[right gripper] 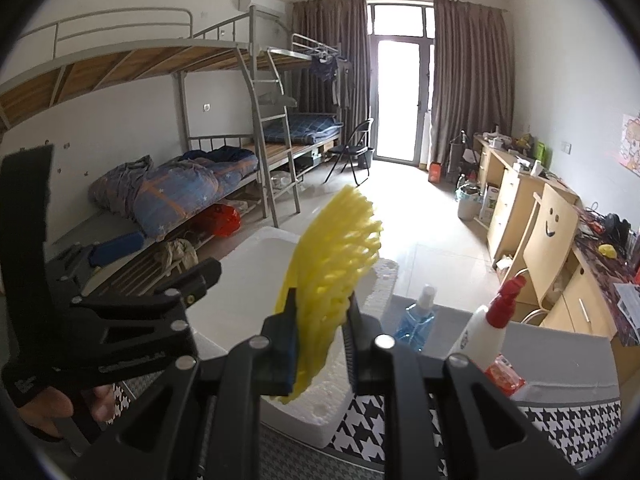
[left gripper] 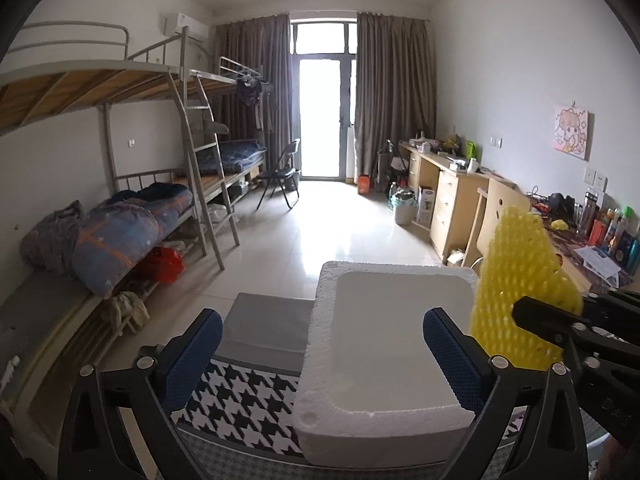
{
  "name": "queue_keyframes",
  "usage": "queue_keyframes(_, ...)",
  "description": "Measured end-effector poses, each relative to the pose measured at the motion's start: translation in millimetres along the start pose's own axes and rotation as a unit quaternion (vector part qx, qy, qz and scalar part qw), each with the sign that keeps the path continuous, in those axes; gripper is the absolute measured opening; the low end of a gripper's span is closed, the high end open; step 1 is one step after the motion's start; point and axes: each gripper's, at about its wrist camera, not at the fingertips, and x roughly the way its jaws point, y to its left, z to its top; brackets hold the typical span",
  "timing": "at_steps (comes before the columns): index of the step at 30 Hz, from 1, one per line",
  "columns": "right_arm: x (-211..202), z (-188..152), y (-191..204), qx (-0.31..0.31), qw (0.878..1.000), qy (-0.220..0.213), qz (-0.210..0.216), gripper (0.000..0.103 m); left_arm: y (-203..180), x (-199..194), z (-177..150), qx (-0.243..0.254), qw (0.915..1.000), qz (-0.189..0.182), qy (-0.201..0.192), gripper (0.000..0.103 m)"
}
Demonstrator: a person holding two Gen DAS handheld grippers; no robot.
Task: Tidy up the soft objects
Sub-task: 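Open both grippers over the foam box, dropping the mesh and tissue inside, then withdraw both grippers from the foam box back toward the table pile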
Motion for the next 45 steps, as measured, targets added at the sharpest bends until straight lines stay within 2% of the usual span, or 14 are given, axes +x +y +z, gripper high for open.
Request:
queue_keyframes(5, 8.1, 1.0, 0.3, 0.002, 1.0, 0.011, 0.007, 0.023, 8.6, -6.9, -0.8, -0.013, 0.9997, 0.013, -0.015, 0.101)
queue_keyframes(17, 32.0, -0.5, 0.7, -0.007, 0.999, 0.032, 0.02, 0.023, 21.7, -6.1, -6.1, -0.015, 0.9997, 0.018, -0.007, 0.101)
queue_keyframes(20, 38.3, -0.8, -4.4, 0.003, 0.999, 0.037, 0.014, 0.036, 24.2, -6.8, -7.3, -0.015, 0.9996, 0.021, -0.007, 0.101)
queue_keyframes(22, 40.5, -2.5, -4.7, 0.005, 0.999, 0.042, 0.018, 0.056, 26.5, -5.9, -8.7, -0.016, 0.9996, 0.022, -0.004, 0.101)
queue_keyframes(24, 40.7, -4.1, -2.5, 0.004, 0.999, 0.043, 0.013, 0.066, 27.9, -4.7, -9.1, -0.02, 0.9996, 0.021, 0.001, 0.101)
queue_keyframes(28, 40.1, -5.5, -1.2, -0.004, 0.999, 0.046, 0.007, 0.07, 29.2, -5.5, -9.9, -0.025, 0.9992, 0.03, 0.002, 0.102)
queue_keyframes(43, 11.8, -4.2, -11.7, 0.021, 1.0, 0.017, 0.008, 0.071, 21.2, -11.4, -7.1, -0.016, 0.9991, 0.038, 0.002, 0.102)
queue_keyframes(44, 9.7, -2.5, -11.3, 0.021, 1.0, 0.015, 0.008, 0.072, 19.5, -12.7, -7.1, -0.014, 0.9992, 0.037, 0.001, 0.102)
queue_keyframes(45, 4.8, -2.2, -12.5, 0.021, 1.0, 0.01, 0.008, 0.079, 18.5, -14.3, -6.8, -0.013, 0.9993, 0.036, 0.0, 0.102)
